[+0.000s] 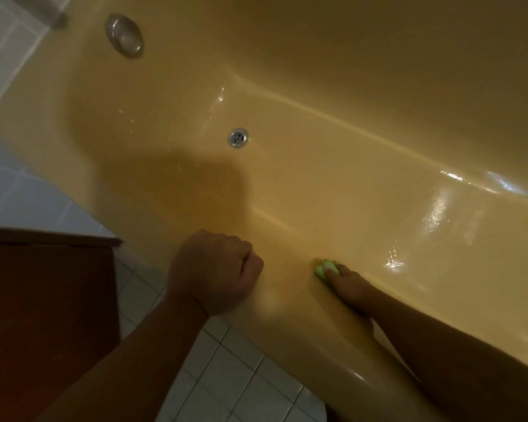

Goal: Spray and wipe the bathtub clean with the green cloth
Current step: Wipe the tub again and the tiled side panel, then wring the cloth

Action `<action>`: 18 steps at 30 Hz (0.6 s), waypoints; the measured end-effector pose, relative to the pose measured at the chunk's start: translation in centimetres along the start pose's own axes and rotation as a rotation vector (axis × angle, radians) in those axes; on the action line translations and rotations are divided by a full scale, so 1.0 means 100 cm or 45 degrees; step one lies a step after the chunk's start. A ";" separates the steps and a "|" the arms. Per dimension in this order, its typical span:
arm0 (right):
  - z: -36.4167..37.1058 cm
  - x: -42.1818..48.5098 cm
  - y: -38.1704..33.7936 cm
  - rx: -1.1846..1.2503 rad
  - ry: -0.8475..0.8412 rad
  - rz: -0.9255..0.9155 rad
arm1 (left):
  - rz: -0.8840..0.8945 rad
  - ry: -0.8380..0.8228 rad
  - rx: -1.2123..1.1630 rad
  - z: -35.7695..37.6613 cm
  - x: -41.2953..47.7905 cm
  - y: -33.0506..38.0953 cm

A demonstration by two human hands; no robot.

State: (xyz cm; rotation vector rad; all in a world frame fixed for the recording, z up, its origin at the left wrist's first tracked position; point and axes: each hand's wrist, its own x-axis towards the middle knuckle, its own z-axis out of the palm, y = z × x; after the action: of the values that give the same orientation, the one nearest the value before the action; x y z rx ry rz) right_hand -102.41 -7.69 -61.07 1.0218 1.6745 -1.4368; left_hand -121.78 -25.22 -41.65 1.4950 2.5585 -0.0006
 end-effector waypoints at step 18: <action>-0.007 -0.041 -0.030 0.155 -0.167 -0.477 | 0.016 0.043 0.065 0.000 0.002 -0.010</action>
State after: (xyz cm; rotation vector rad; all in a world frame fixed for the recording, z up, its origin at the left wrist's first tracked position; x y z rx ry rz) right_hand -103.28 -7.78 -55.97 0.6797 1.7619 -1.8228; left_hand -122.75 -25.52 -41.80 1.5420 2.5945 -0.0400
